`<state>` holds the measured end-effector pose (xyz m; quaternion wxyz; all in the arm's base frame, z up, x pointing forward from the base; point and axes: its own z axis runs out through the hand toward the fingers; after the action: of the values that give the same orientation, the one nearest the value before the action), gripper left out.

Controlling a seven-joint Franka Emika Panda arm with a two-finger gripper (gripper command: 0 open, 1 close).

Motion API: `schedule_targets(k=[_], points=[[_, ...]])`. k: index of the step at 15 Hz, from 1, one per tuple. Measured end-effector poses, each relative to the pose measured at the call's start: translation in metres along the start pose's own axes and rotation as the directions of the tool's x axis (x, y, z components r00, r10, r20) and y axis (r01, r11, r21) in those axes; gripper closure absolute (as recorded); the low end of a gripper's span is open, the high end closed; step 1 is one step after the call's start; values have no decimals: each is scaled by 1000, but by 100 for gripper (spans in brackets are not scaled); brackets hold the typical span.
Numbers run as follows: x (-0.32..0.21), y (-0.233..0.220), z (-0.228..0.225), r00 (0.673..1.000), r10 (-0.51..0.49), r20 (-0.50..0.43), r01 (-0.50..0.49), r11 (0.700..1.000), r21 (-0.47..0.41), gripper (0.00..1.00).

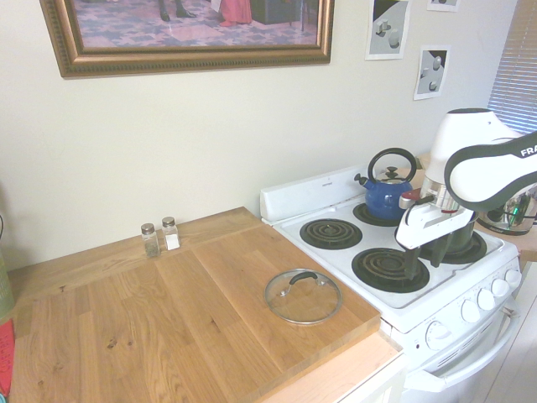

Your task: Cover the lid of the pot

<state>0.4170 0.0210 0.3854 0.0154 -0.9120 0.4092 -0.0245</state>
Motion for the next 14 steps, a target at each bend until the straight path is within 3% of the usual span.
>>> schedule_targets(k=[3, 6, 10, 14], points=[[1, -4, 4, 1000, -1, 7, 1, 1000, -9, 0], [-3, -37, -29, 1000, -5, -13, 5, 1000, 5, 0], [-28, -108, -86, 997, -64, -43, 65, 998, 25, 0], [-39, -196, -69, 980, -197, -21, 198, 980, 9, 0]])
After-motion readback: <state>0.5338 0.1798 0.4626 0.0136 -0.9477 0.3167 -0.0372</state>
